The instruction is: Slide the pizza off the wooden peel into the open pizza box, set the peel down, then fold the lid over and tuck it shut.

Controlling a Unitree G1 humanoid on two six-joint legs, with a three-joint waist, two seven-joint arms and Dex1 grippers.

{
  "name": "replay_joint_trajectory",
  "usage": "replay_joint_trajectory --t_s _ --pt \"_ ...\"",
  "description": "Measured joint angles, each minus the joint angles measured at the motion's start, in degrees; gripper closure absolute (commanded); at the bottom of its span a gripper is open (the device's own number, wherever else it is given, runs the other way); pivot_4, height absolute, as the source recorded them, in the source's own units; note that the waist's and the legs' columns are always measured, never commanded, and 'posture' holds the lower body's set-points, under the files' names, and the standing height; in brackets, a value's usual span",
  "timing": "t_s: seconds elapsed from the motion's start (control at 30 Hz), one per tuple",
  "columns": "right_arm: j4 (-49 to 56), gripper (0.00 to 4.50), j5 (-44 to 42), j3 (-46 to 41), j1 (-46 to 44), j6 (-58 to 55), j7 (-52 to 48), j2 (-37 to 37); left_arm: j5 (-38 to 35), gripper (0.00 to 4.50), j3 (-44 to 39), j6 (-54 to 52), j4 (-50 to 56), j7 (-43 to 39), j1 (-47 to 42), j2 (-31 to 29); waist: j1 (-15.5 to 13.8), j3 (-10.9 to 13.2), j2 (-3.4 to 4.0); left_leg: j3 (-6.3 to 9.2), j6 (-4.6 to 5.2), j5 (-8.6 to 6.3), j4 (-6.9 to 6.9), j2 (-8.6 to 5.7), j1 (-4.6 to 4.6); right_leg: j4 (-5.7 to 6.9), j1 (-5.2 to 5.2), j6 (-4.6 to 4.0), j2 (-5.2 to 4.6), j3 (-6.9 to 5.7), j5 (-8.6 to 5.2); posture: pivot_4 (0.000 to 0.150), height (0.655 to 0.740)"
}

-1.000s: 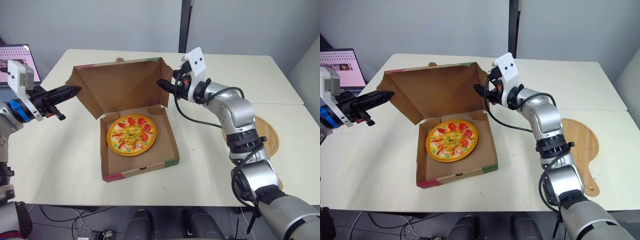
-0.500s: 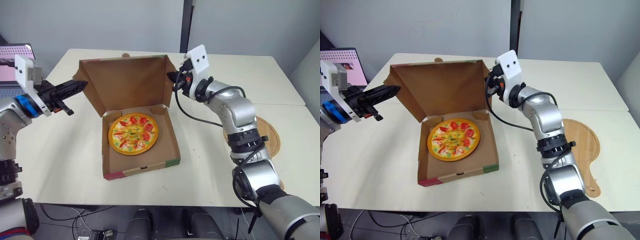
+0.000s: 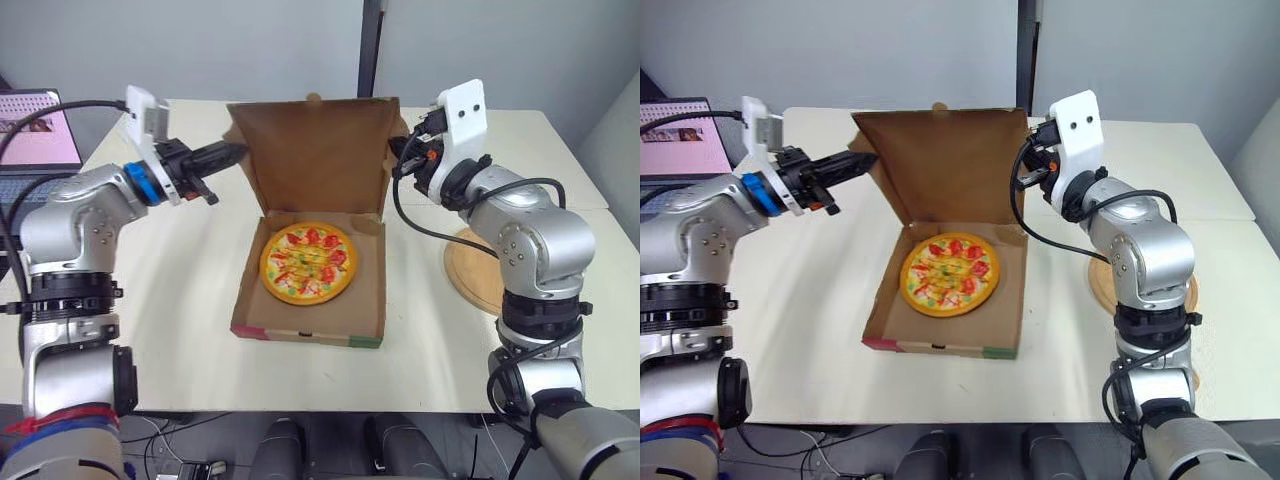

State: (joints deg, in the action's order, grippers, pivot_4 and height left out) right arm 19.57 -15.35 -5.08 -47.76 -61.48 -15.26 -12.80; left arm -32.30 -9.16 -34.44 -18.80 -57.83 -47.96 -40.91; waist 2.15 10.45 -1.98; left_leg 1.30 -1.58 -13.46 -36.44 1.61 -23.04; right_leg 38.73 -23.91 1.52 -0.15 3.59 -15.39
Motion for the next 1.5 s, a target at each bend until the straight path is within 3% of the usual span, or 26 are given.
replay_joint_trajectory --t_s 0.37,0.53,0.8,1.27,1.5 --pt "14.2 4.48 -1.7 -1.7 5.8 -10.8 5.6 5.3 0.9 4.5 -0.3 -1.2 0.7 -1.7 0.4 0.6 0.2 0.0 -0.01 0.0 0.0 0.01 -0.1 0.02 -0.02 0.17 -0.13 0.01 0.05 0.12 -0.01 0.15 0.74" --pt "18.7 4.48 -2.0 -2.7 7.9 -14.3 6.5 7.7 -0.7 4.5 -2.5 -4.6 6.8 -1.1 4.7 0.3 0.6 0.0 -0.01 0.04 0.0 0.01 -0.1 0.06 -0.02 0.19 -0.14 0.01 0.06 0.13 -0.02 0.15 0.74" --pt "21.1 4.48 -3.2 -4.0 7.9 -16.8 6.9 10.1 -1.7 4.5 -3.5 -9.4 11.3 -0.5 6.1 -2.4 1.1 0.0 -0.01 0.02 0.0 0.01 -0.19 0.05 -0.01 0.22 -0.13 0.02 0.09 0.13 -0.02 0.15 0.74" --pt "23.3 4.48 -5.8 -7.2 5.6 -21.9 6.8 14.1 -0.7 4.5 -1.2 -9.2 7.9 -9.0 5.2 -8.8 1.2 0.0 0.0 0.0 0.0 0.01 -0.18 0.07 -0.02 0.21 -0.15 0.0 0.12 0.13 -0.03 0.15 0.74" --pt "25.5 4.48 -7.9 -7.0 6.8 -23.4 5.3 12.3 1.1 4.5 1.0 -7.4 6.6 -13.3 5.0 -10.7 1.2 0.0 0.0 -0.02 0.01 0.0 -0.18 0.07 -0.03 0.19 -0.14 -0.01 0.11 0.13 -0.06 0.15 0.74"
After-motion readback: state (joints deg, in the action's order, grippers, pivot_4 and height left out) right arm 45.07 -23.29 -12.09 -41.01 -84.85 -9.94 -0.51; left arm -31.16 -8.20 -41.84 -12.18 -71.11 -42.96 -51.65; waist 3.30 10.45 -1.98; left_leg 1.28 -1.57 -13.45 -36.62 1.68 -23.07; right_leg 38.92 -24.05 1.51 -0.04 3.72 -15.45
